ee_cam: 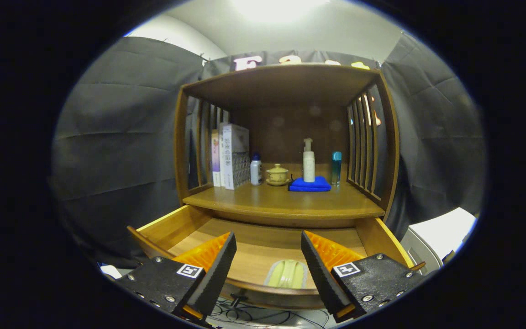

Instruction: Pull open the drawer, take out the items inside it, and place them on the countertop above the cabinet.

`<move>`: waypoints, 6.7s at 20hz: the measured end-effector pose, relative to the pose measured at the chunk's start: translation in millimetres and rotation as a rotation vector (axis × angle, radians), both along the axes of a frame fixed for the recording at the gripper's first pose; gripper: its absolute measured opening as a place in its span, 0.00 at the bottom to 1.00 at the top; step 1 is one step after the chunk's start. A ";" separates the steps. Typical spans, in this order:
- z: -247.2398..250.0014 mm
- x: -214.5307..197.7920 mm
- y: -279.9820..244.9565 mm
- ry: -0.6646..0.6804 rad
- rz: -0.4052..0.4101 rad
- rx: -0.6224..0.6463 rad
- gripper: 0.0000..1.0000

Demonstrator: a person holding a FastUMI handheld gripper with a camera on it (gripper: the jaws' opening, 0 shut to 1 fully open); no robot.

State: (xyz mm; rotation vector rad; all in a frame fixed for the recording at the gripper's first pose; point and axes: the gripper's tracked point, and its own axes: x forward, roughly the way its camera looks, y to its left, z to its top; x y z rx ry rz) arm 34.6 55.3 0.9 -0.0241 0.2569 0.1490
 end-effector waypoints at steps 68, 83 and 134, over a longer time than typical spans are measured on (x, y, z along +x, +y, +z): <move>6.6 245.8 -55.1 0.405 -0.196 0.258 0.20; 25.2 188.6 -59.5 0.137 -0.223 0.058 0.96; -114.9 -73.8 54.7 -0.017 -0.033 -0.001 0.93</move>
